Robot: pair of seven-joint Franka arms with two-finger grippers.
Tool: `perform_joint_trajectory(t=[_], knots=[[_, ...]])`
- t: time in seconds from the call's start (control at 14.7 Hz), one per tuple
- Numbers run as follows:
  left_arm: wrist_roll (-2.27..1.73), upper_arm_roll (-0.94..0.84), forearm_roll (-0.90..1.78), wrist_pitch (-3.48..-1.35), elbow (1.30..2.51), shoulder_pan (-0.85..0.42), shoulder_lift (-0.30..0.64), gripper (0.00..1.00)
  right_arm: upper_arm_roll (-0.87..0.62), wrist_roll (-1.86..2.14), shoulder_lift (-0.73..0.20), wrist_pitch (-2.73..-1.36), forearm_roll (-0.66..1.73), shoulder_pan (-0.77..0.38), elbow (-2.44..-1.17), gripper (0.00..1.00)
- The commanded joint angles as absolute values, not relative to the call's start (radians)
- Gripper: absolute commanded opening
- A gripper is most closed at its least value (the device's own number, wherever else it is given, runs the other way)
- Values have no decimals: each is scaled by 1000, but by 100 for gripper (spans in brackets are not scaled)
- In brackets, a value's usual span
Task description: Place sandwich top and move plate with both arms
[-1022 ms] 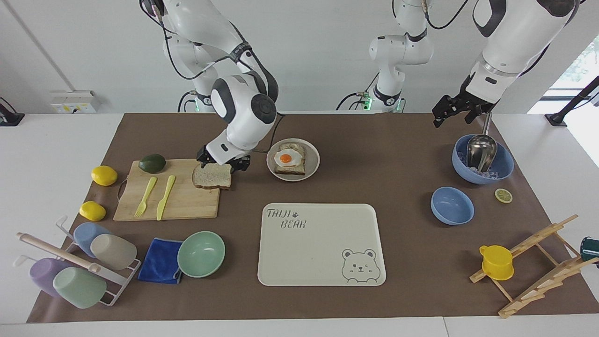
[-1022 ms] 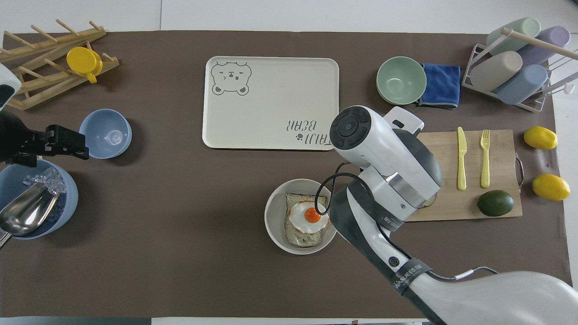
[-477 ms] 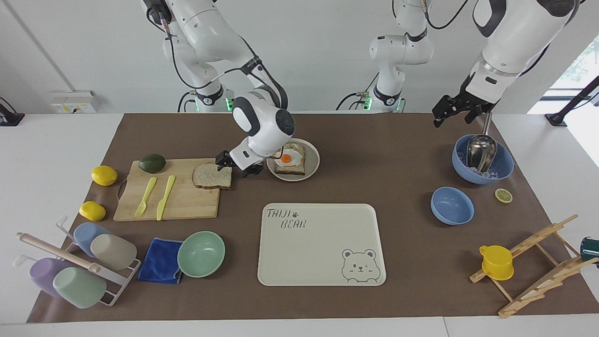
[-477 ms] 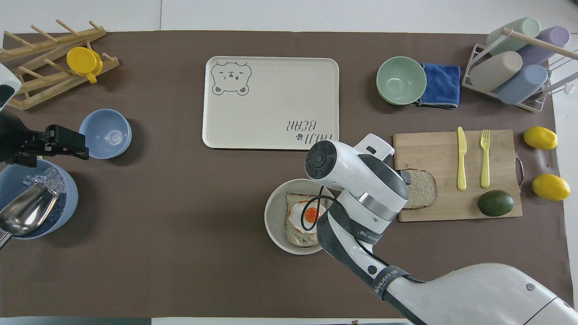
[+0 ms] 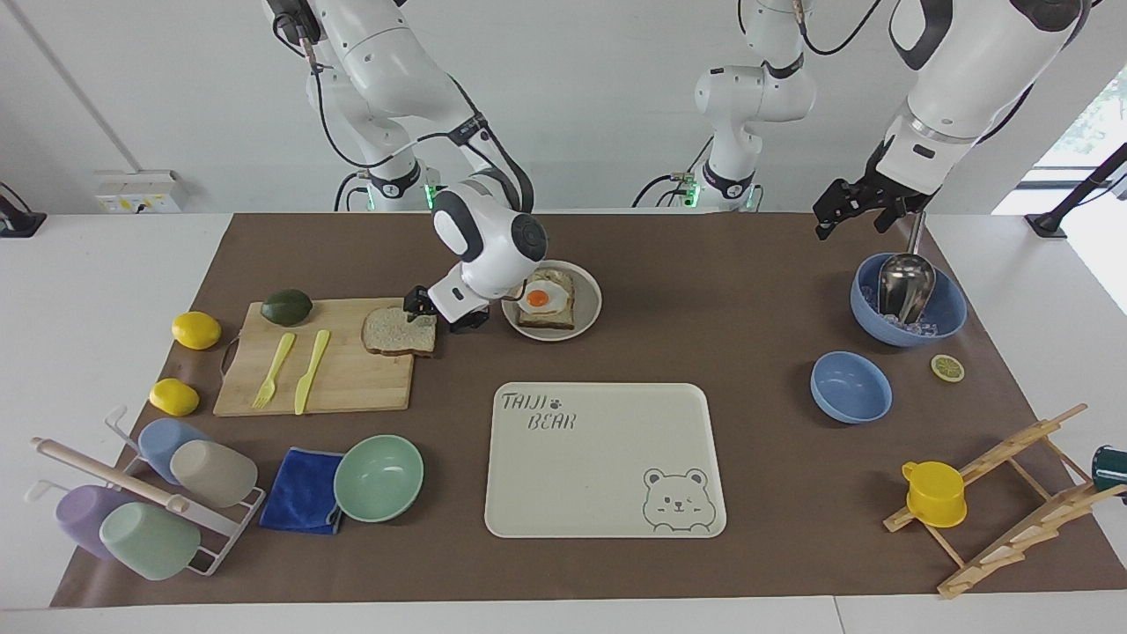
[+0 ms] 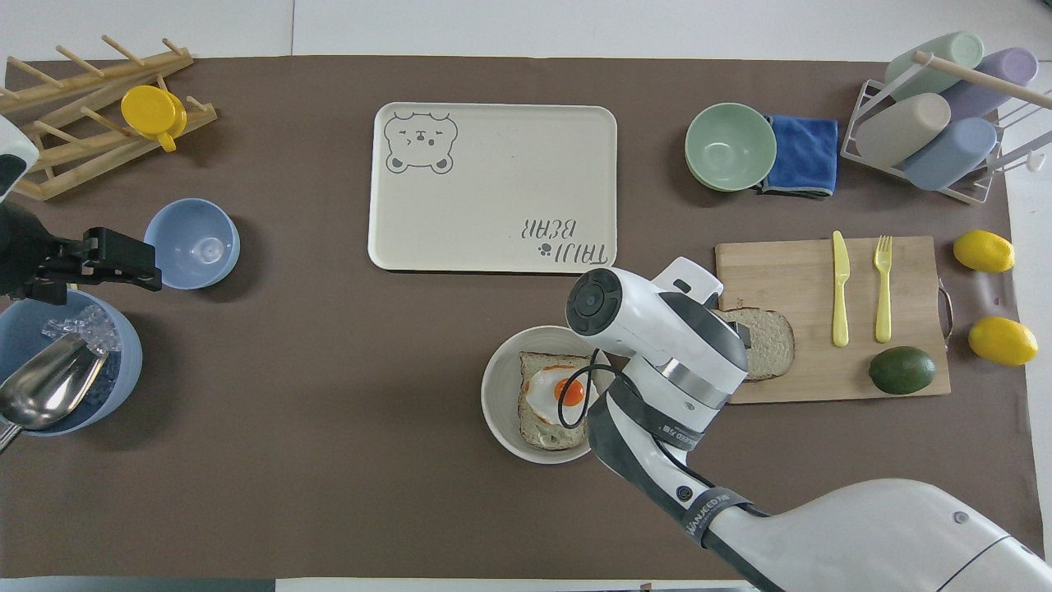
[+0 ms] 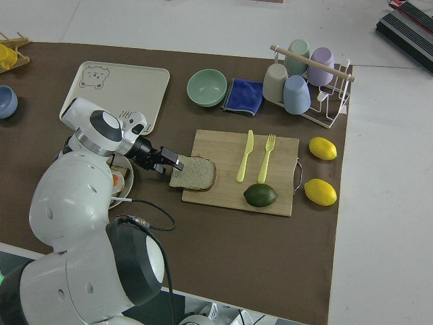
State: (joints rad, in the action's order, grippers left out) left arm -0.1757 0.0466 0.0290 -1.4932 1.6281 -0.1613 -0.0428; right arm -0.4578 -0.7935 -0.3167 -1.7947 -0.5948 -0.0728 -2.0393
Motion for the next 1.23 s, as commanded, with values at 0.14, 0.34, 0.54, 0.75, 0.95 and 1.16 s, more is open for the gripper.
perform_joint_trajectory(t=[0.14, 0.34, 0.54, 0.75, 0.95, 1.16], knots=[[-169, 41, 14, -1486, 1626, -152, -51, 100, -480, -811, -279, -1829, -627, -32, -2100, 80], [-169, 41, 12, -1486, 1626, -152, -51, 100, -480, -807, -273, -1827, -643, -26, -2121, 64], [-169, 41, 12, -1486, 1626, -152, -51, 100, -480, -799, -268, -1822, -650, -25, -2125, 34], [-169, 41, 14, -1486, 1626, -152, -51, 100, -479, -782, -275, -1806, -652, -25, -2097, 0], [-169, 41, 12, -1485, 1626, -152, -51, 100, -479, -726, -293, -1722, -660, -34, -2007, 0], [-169, 41, 14, -1486, 1626, -152, -51, 100, -488, -660, -313, -1541, -690, -44, -1886, 0]])
